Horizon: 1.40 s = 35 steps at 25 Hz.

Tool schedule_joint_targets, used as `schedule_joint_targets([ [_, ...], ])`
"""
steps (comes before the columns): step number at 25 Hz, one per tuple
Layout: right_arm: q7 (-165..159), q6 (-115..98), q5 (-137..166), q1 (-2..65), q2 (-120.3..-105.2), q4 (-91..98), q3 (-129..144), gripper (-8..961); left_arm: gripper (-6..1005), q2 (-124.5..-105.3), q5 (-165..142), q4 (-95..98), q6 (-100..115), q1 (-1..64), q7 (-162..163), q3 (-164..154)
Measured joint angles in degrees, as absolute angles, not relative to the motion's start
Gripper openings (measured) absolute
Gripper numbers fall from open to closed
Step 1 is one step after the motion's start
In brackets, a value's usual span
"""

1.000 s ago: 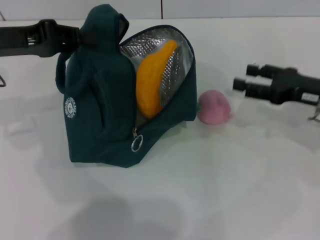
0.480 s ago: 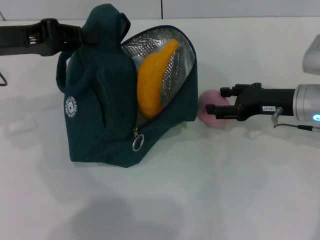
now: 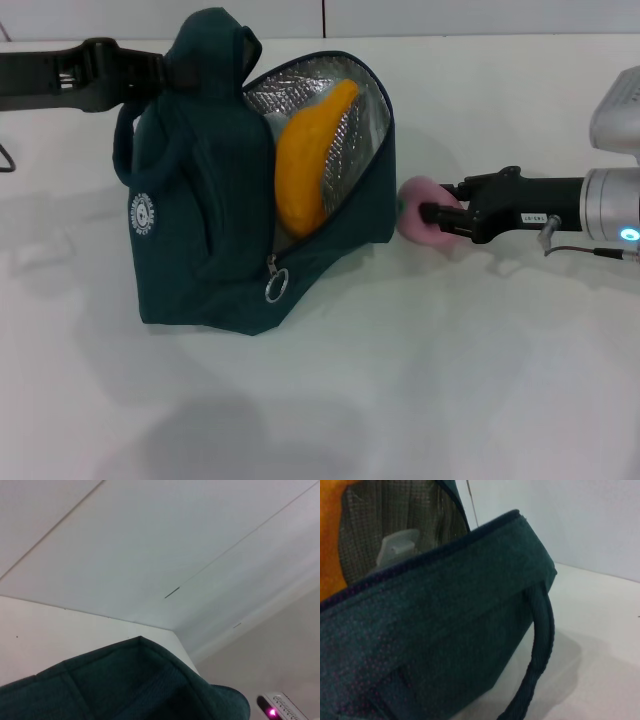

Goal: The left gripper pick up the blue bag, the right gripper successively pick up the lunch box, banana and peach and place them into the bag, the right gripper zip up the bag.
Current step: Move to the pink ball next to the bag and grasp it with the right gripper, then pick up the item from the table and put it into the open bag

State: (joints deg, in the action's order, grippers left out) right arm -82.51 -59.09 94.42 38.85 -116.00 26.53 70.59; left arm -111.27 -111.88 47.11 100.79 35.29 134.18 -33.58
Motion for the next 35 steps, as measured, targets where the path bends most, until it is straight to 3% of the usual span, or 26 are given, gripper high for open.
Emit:
schedule_joint_targets([
  [7,-82.49,-60.2,93.65,38.19,-115.71,26.99,69.94,248,40,-111.16,-111.88,47.11,100.81,35.24,134.15,-33.46],
  [20,-78.61,-74.73,79.43,30.0,-115.3,34.31,56.58,160,40,-111.04,-111.87,47.11,100.8,34.63,133.99,-33.42],
  [27,-77.72,-80.08,75.72,38.26,-115.76,33.16,57.65,103,40,-111.36,-112.1,47.11,100.71,34.99,133.92,-33.68],
  [35,-78.09,-71.74,76.08,49.97,-115.78,25.48,66.47,43,40,-111.62,-112.01,47.11,100.71,35.2,133.7,-33.8],
])
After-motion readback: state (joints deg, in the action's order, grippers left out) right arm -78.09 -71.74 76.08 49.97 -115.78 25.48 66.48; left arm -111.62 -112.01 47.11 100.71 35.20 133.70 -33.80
